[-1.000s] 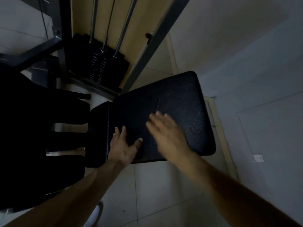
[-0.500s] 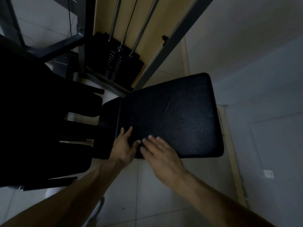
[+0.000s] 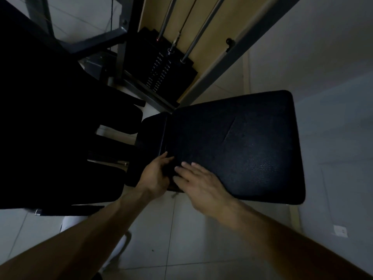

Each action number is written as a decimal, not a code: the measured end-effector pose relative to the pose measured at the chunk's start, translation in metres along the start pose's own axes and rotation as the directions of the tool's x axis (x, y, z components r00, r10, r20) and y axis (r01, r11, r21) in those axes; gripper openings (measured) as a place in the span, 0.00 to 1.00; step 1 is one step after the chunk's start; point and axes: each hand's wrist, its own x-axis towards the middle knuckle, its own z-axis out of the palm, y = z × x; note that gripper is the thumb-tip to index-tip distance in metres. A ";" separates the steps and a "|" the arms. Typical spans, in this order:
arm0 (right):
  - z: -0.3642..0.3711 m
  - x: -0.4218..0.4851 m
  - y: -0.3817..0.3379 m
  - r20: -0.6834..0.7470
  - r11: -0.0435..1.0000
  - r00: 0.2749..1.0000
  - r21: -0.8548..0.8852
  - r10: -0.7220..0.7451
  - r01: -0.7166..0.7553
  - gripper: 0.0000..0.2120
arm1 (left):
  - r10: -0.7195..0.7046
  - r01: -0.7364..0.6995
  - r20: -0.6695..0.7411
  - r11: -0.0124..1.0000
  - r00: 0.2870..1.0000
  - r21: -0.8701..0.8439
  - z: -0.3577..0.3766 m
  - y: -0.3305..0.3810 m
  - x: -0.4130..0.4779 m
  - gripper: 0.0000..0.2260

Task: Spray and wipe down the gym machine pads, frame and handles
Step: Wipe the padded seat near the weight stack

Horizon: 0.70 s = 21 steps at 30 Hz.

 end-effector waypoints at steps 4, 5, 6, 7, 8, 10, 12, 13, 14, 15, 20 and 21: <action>-0.030 0.036 0.071 -0.186 0.950 0.945 -0.108 0.269 -0.292 0.27 | -0.025 0.024 -0.014 0.999 1.000 -0.048 -0.007 -0.016 0.013 0.26; -0.037 0.049 0.082 -0.173 0.911 0.909 -0.098 0.381 -0.400 0.29 | -0.036 0.035 -0.020 0.998 0.999 -0.055 -0.009 -0.018 0.017 0.25; -0.040 0.060 0.081 -0.127 0.880 0.881 -0.087 0.455 -0.467 0.30 | -0.045 0.044 -0.022 0.998 0.999 -0.054 -0.012 -0.017 0.019 0.25; -0.036 0.068 0.072 -0.102 0.882 0.886 -0.095 0.453 -0.462 0.30 | -0.050 0.049 -0.025 0.998 0.998 -0.038 -0.013 -0.018 0.023 0.24; -0.025 0.070 0.056 -0.075 0.914 0.919 -0.106 0.386 -0.392 0.29 | -0.058 0.057 -0.029 0.998 0.998 -0.039 -0.015 -0.018 0.027 0.23; 0.001 0.065 0.022 -0.019 0.989 0.990 -0.059 0.137 -0.138 0.23 | -0.071 0.070 -0.016 0.996 0.997 -0.054 -0.018 -0.022 0.037 0.24; 0.012 0.056 0.009 0.016 1.000 1.000 0.010 -0.019 0.018 0.22 | -0.070 0.071 0.018 0.995 0.997 -0.064 -0.021 -0.025 0.044 0.25; 0.006 0.061 0.020 0.016 0.999 1.000 0.022 -0.024 0.024 0.24 | -0.059 0.060 0.017 0.997 0.998 -0.057 -0.024 -0.026 0.050 0.26; -0.001 0.067 0.037 -0.011 1.000 1.000 0.002 0.025 -0.025 0.28 | -0.042 0.043 0.012 0.997 0.999 -0.059 -0.024 -0.025 0.051 0.27; -0.009 0.076 0.057 -0.045 0.993 0.993 -0.044 0.105 -0.107 0.30 | -0.041 0.041 0.005 0.996 0.999 -0.075 -0.025 -0.024 0.056 0.28; -0.041 0.120 0.135 -0.192 0.839 0.833 -0.074 0.518 -0.539 0.29 | -0.038 0.039 0.042 0.999 0.998 -0.030 -0.029 -0.011 0.077 0.29; -0.037 0.125 0.130 -0.171 0.836 0.833 -0.073 0.526 -0.543 0.29 | -0.035 0.036 0.060 0.999 0.998 -0.007 -0.030 -0.010 0.079 0.30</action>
